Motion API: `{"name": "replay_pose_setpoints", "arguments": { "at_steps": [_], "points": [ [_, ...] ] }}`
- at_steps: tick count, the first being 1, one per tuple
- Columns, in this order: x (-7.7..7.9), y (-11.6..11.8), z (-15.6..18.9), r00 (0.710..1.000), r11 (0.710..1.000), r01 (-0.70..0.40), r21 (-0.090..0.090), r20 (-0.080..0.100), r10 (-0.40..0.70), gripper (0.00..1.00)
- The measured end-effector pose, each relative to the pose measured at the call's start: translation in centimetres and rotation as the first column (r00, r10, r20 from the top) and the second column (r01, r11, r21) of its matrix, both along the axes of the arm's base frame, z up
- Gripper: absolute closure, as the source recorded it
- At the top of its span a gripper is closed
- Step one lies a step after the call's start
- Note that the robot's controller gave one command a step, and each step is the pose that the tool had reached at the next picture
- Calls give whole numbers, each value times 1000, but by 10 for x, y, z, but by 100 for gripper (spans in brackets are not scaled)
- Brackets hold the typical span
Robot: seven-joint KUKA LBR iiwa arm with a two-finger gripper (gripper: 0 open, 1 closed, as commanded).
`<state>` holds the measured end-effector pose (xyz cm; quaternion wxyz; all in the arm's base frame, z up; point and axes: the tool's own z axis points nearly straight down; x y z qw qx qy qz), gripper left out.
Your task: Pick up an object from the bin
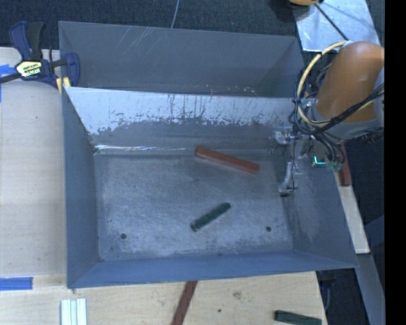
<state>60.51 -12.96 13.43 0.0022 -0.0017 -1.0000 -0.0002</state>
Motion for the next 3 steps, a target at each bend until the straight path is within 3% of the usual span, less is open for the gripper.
{"name": "replay_pose_setpoints", "arguments": {
  "at_steps": [1,2,3],
  "points": [
    [2,0,5,1000,1000,-3,-1,8,3,0],
    [23,62,-63,992,992,-123,0,8,123,100],
    [23,62,-63,992,992,-123,0,8,123,100]
  ]
}}
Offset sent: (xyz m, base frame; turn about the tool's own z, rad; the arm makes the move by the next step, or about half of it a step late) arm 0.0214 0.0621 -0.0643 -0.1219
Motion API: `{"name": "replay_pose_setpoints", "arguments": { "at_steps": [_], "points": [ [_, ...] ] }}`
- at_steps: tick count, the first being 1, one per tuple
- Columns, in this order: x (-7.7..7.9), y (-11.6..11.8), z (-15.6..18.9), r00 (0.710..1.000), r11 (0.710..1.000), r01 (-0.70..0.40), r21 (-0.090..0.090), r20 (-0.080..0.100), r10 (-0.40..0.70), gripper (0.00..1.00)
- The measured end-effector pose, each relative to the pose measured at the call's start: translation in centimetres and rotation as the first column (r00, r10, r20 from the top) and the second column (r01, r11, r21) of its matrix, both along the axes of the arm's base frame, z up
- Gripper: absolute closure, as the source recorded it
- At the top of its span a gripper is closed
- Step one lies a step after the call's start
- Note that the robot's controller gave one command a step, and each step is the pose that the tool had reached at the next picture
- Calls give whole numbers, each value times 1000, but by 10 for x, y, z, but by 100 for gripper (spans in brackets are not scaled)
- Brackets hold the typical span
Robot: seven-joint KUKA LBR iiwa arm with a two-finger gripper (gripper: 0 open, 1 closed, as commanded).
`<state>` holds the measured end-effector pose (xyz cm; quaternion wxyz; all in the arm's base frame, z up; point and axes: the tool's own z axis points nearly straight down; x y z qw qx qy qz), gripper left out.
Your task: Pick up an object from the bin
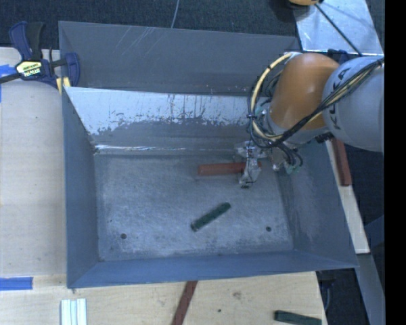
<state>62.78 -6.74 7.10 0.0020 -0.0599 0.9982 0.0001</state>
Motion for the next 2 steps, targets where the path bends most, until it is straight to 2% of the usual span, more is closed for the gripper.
{"name": "replay_pose_setpoints", "arguments": {
  "at_steps": [1,2],
  "points": [
    [-2,31,36,1000,1000,-23,-1,-2,23,100],
    [-18,61,166,980,980,-201,-1,0,201,100]
  ]
}}
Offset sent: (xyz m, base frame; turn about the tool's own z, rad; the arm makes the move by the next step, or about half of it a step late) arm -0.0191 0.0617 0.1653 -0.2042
